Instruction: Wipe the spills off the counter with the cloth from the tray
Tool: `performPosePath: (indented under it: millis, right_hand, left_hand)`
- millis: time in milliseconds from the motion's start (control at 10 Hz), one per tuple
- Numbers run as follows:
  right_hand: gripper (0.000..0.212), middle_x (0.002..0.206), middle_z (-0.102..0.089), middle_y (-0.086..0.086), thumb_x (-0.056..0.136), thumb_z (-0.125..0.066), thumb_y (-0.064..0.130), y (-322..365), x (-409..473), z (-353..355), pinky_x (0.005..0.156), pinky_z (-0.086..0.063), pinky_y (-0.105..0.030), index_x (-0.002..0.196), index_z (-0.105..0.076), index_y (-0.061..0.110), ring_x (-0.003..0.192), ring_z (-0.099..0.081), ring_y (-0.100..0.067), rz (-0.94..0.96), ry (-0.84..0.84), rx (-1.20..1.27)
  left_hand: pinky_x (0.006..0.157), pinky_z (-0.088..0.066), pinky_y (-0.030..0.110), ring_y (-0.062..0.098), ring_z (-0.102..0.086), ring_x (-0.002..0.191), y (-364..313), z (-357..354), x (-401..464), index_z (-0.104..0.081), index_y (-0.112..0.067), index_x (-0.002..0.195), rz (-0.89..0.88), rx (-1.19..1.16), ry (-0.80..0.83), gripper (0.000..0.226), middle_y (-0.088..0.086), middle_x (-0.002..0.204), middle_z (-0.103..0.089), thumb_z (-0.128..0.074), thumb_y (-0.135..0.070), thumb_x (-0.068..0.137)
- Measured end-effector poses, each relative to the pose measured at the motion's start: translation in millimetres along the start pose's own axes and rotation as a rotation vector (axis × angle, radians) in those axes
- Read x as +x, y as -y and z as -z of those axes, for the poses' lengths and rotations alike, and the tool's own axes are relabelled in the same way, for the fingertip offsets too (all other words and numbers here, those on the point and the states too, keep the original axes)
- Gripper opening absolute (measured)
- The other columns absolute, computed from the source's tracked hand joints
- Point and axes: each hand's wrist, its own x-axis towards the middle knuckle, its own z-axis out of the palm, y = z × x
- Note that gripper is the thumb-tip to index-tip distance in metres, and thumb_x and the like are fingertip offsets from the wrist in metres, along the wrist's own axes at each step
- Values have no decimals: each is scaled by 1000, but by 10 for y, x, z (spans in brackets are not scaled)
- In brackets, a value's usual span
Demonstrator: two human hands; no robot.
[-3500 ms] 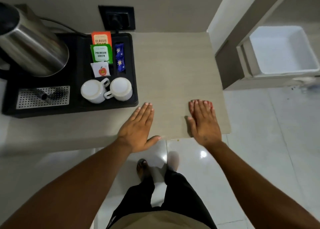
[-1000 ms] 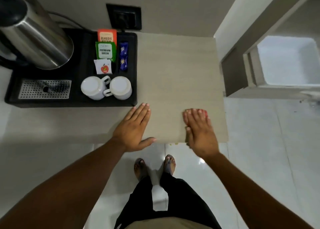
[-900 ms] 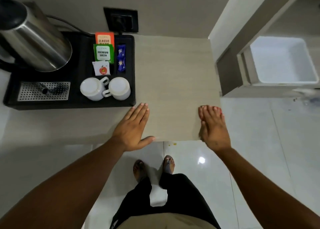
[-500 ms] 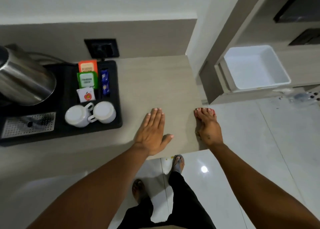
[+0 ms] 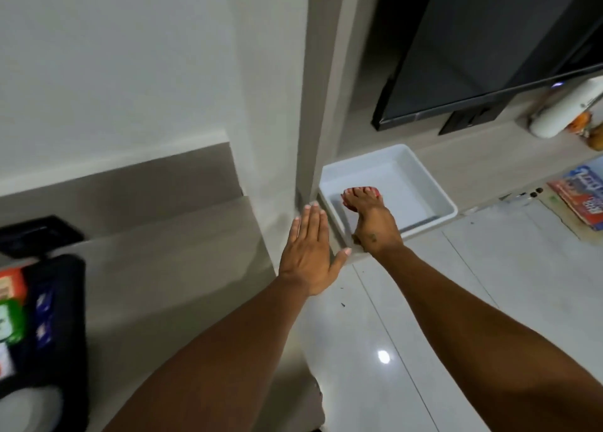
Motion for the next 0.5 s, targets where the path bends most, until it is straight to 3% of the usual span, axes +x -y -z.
performPosePath:
  millis: [100, 200, 300, 400, 500]
  right_hand:
    - [68, 157, -41, 2, 86, -74, 4, -248, 390, -143, 122, -16, -28, 147, -49, 23, 149, -32, -22, -75, 17, 107]
    - [60, 158, -40, 2, 95, -62, 5, -430, 601, -338, 126, -21, -37, 149, -46, 25, 151, -28, -21, -39, 50, 47]
    - [40, 144, -51, -4, 101, -51, 12, -517, 709, -420, 119, -28, -31, 141, -54, 19, 139, -42, -26, 5, 54, 3]
    - [35, 141, -54, -10, 103, -49, 16, -438, 741, -362, 117, -31, -34, 138, -55, 14, 133, -46, -29, -6, 86, -50]
    - [31, 127, -62, -12, 103, -48, 28, -352, 697, -271, 106, -46, -41, 126, -60, 12, 119, -56, -31, -5, 13, -40]
  left_hand:
    - [130, 3, 48, 30, 17, 158, -107, -84, 397, 14, -8, 160, 46, 13, -2, 106, 15, 172, 14, 24, -77, 81]
    - [130, -2, 49, 30, 15, 159, -133, -195, 565, 14, -8, 160, 86, -15, 4, 110, 15, 173, 12, 29, -78, 77]
    - [130, -1, 46, 29, 10, 160, -90, -293, 603, 8, -7, 162, 99, -56, 2, 108, 15, 173, 7, 21, -79, 81]
    - [130, 0, 45, 28, 8, 160, -16, -312, 581, 4, -7, 162, 98, -88, 30, 108, 14, 174, 4, 14, -81, 84]
    - [130, 2, 44, 29, 8, 160, 52, -306, 509, 2, -5, 162, 72, -87, -2, 108, 16, 173, 3, 14, -80, 86]
